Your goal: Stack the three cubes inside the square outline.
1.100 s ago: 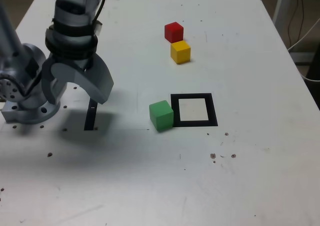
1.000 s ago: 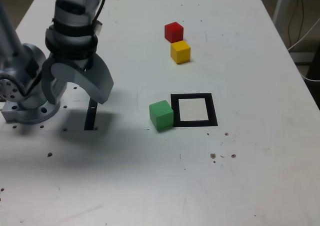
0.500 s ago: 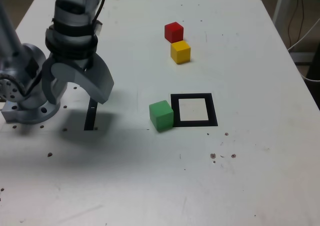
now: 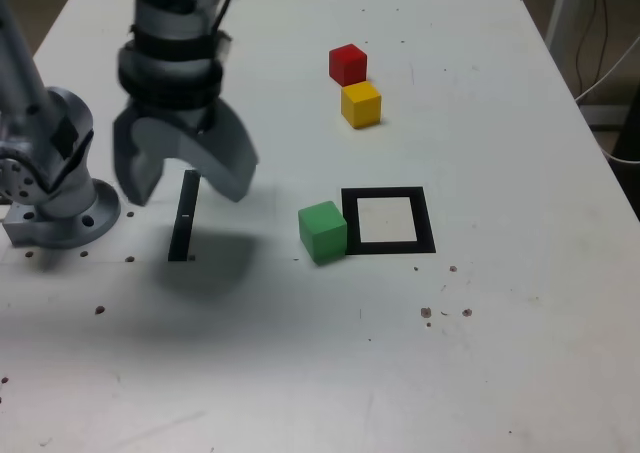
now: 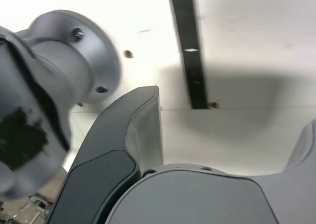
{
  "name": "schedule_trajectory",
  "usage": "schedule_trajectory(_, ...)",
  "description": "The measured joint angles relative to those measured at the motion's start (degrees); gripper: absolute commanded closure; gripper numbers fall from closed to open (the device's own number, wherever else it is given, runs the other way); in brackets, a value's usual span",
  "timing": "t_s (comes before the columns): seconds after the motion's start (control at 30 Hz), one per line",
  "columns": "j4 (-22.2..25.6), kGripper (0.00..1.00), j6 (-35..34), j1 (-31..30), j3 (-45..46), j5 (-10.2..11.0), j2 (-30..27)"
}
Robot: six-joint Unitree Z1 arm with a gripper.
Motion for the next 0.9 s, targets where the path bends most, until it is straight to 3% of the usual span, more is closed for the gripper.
schedule_trajectory(0.33, 4.3, 0.01, -0.3, 0.0, -9.6, 0.0, 4.4)
schedule_trajectory(0.57, 8.0, 0.01, -0.2, 0.7, -17.6, 1.7, 7.7)
schedule_trajectory(0.9, 9.8, 0.01, 6.1, 9.4, -24.4, 4.0, 13.0)
